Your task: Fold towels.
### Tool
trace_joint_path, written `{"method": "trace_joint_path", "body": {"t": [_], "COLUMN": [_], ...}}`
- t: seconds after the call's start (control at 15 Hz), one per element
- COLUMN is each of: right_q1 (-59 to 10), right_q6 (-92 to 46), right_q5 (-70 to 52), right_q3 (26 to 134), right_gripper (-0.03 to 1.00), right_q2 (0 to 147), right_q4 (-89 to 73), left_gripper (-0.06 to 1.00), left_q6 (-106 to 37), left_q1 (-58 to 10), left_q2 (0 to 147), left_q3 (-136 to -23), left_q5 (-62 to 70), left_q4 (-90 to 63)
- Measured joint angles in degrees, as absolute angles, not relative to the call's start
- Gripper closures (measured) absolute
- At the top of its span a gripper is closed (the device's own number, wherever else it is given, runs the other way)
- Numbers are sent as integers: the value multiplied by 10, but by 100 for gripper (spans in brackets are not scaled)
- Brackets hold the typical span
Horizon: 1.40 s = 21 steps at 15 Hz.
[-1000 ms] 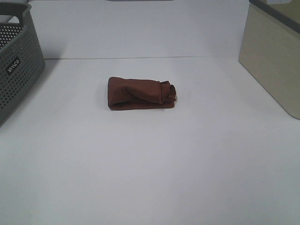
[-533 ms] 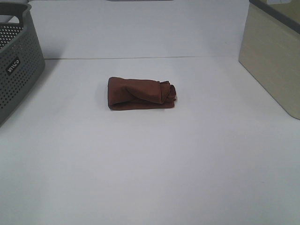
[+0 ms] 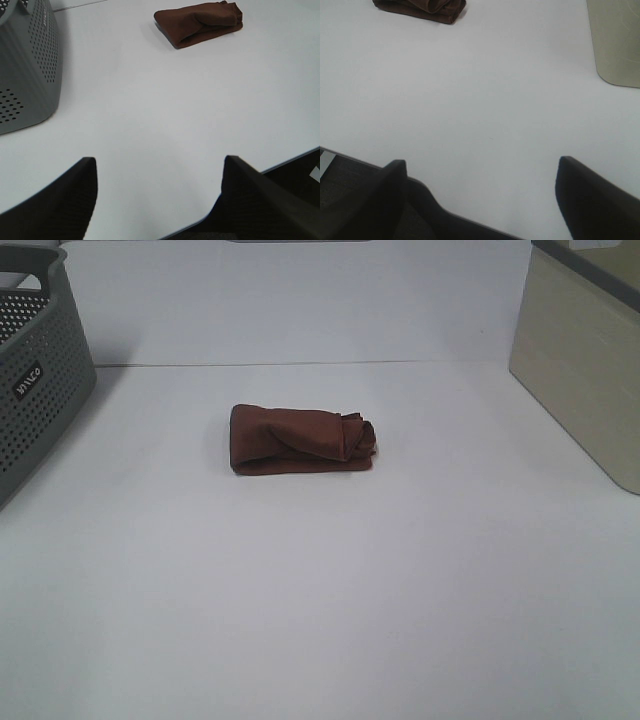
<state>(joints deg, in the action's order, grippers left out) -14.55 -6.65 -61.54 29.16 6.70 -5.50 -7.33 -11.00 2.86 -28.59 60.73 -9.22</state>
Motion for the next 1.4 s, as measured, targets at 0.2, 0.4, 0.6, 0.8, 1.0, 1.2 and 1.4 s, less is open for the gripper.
{"method": "trace_joint_path", "body": {"t": [0.2, 0.4, 0.6, 0.8, 1.0, 1.2, 1.4], "right_q1": [-73, -14, -8, -8, -8, -8, -8], "right_q6": [-66, -66, -66, -66, -66, -66, -66], "right_q5": [-615, -615, -615, -615, -615, -615, -615], "right_q3": [291, 290, 290, 290, 290, 290, 290], "right_gripper": [20, 20, 20, 20, 20, 20, 20], "right_q2": [61, 29, 1, -4, -4, -4, -4], "right_q4": [-57, -58, -58, -58, -58, -58, -58], "left_gripper": [27, 27, 27, 27, 27, 27, 27], "left_q6": [-73, -73, -73, -73, -73, -73, -73], "left_q1": [-62, -30, -26, -25, -25, -25, -25], "left_q2": [29, 25, -1, -3, -3, -3, -3], "left_q3": [-286, -286, -286, -286, -286, -286, -286], "left_q5": [607, 607, 604, 604, 604, 604, 604], "left_q4": [-93, -93, -93, -93, -93, -93, -93]}}
